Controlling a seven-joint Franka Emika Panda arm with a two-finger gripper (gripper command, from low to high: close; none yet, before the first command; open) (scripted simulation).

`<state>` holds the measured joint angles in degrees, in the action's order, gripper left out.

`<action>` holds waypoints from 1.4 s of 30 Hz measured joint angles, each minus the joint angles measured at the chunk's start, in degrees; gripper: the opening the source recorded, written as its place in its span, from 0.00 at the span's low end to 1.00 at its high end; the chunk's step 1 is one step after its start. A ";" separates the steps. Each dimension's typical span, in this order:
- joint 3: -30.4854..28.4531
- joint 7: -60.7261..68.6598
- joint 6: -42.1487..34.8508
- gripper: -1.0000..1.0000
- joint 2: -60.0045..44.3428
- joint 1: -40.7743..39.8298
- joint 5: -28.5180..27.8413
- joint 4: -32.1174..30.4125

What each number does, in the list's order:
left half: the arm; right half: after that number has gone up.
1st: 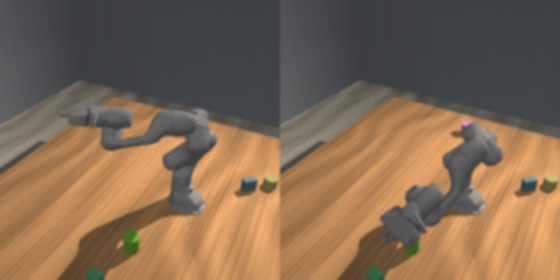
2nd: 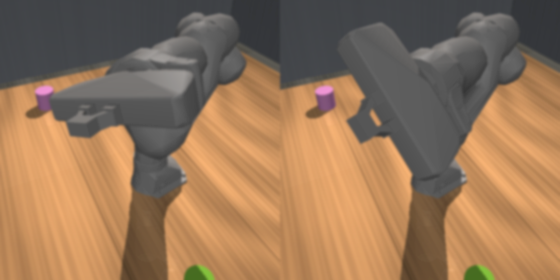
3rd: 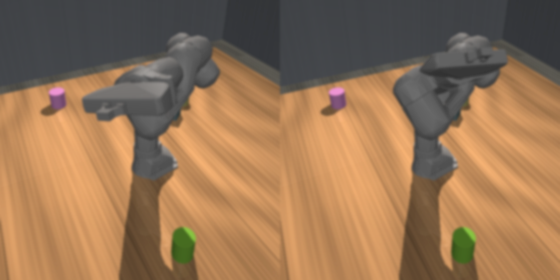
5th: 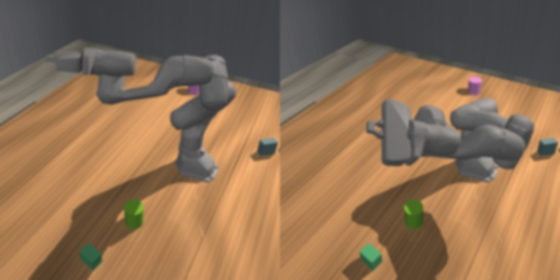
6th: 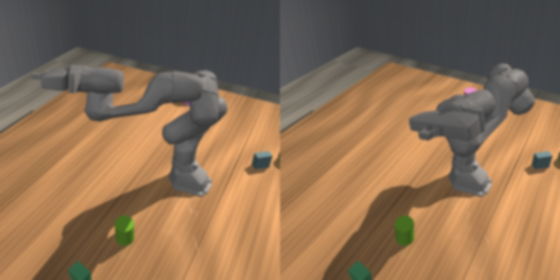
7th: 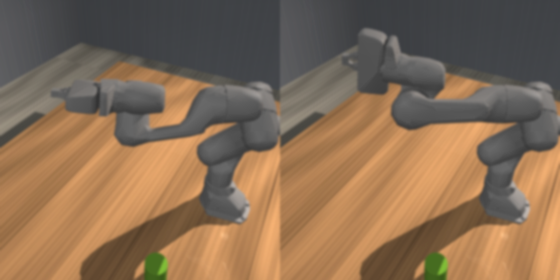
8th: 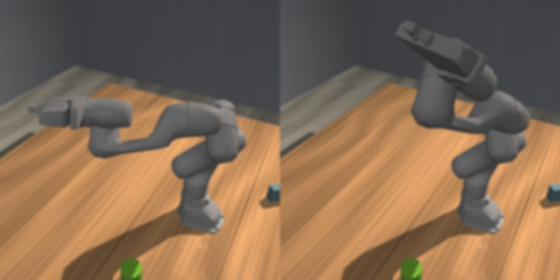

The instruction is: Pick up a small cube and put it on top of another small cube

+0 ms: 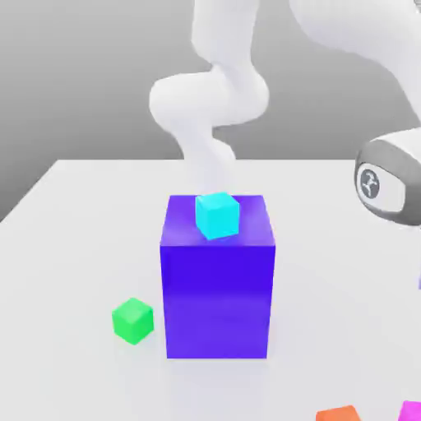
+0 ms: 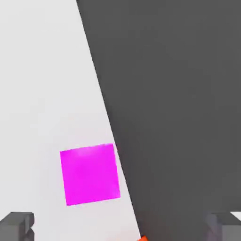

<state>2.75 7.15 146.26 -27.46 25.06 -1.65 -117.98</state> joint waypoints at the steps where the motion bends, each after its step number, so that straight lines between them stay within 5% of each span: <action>1: -0.08 0.22 1.17 0.50 -2.05 0.32 -0.50 0.46; 3: -0.30 0.26 4.05 0.50 -6.22 0.66 -1.06 1.43; 4: -0.40 0.22 5.39 0.00 -8.06 0.76 -1.20 1.86; 11: -0.42 0.30 5.51 0.00 -8.39 0.81 -1.20 1.93; 17: 0.58 4.25 0.35 0.00 2.05 -2.61 1.62 -0.66; 28: -6.19 38.56 2.09 0.00 23.59 -21.49 8.29 -17.60; 42: -16.65 75.38 6.79 0.00 40.15 -35.20 -3.27 -46.21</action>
<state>-13.90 82.53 153.05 12.69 -10.13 -4.92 -164.19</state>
